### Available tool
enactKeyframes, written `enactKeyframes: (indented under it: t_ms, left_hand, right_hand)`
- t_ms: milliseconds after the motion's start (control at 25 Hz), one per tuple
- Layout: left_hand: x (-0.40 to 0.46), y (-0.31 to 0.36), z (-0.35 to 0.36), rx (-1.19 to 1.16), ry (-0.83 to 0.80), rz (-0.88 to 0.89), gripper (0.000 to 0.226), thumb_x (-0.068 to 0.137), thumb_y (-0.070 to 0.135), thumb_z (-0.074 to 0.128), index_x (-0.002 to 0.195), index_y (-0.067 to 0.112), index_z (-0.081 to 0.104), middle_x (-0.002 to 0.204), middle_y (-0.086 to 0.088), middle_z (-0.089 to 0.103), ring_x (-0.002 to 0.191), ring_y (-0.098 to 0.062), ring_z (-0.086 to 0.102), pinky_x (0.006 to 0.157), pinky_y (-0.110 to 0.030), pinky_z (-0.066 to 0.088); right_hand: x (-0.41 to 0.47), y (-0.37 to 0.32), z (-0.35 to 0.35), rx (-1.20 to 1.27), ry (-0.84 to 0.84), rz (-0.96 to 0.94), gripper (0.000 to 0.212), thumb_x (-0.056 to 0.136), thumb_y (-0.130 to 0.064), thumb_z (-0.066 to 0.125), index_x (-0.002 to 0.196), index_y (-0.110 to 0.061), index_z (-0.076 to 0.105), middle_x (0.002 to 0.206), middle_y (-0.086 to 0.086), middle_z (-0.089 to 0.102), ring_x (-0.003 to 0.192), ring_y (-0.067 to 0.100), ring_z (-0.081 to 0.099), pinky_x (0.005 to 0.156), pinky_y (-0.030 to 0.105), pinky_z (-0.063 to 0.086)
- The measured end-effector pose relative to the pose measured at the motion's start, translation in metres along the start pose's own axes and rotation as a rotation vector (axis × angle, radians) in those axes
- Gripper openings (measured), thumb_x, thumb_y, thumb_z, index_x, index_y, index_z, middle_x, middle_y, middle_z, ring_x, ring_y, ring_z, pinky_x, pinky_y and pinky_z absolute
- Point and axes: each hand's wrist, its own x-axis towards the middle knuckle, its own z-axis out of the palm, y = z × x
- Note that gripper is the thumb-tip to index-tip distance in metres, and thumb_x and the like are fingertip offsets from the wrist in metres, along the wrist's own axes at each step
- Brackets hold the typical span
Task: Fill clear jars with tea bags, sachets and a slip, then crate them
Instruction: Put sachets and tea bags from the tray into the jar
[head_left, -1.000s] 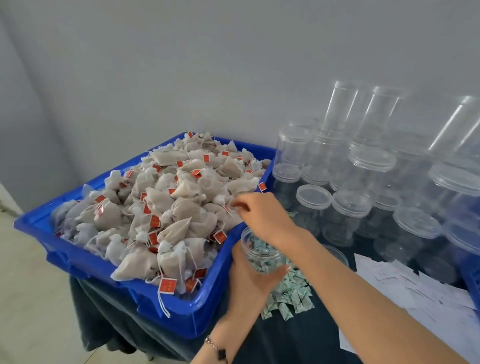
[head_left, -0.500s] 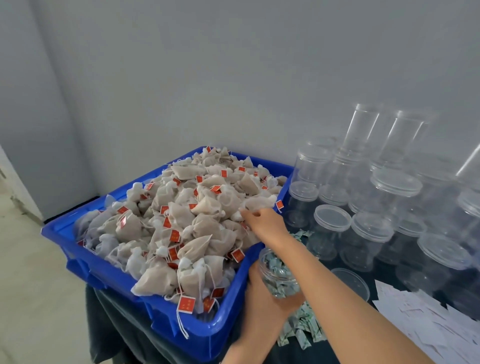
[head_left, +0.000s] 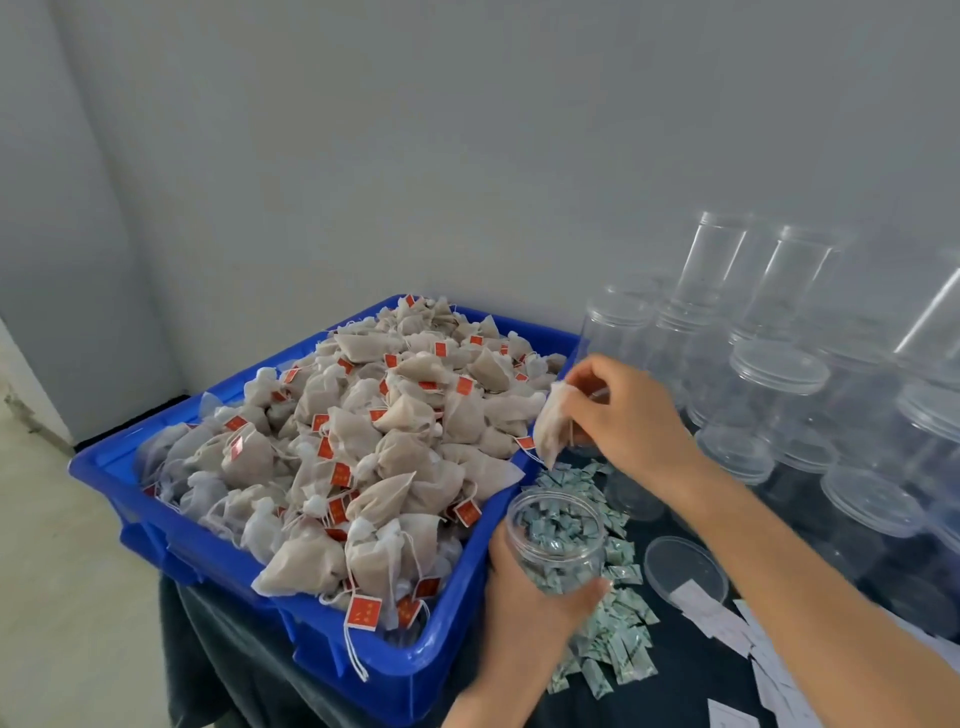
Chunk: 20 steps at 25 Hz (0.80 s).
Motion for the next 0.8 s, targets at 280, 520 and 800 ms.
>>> enactKeyframes:
  t_ms: [280,520,800]
  left_hand:
    - [0.0,-0.01,0.005,-0.019,0.039,0.111,0.093,0.043,0.057,0.087,0.117,0.061,0.029,0.119,0.04,0.042,0.113,0.023,0.039,0.09,-0.008,0.039]
    - [0.002,-0.014,-0.006,0.055,0.007,0.106,0.089,0.041,0.055,0.081,0.116,0.053,0.033,0.113,0.032,0.053,0.104,0.031,0.041,0.081,0.003,0.038]
    - [0.001,-0.01,-0.004,0.072,0.007,0.067,0.097,0.05,0.038,0.089,0.122,0.046,0.025,0.116,0.032,0.042,0.11,0.017,0.044,0.077,0.004,0.036]
  right_hand:
    - [-0.016,0.0,0.013,-0.256,-0.276,-0.054,0.015,0.092,-0.032,0.057,0.101,-0.024,0.067,0.09,-0.014,0.062,0.079,0.001,0.058,0.068,0.018,0.045]
    - [0.059,-0.009,0.084,-0.054,-0.33,0.029,0.042,0.1,-0.022,0.043,0.142,-0.021,0.04,0.141,0.004,0.048,0.125,0.018,0.049,0.095,0.026,0.038]
    - [0.033,0.005,0.053,-0.084,-0.041,-0.065,0.006,0.093,-0.02,0.056,0.097,-0.024,0.053,0.088,-0.01,0.059,0.074,0.001,0.056,0.061,0.012,0.043]
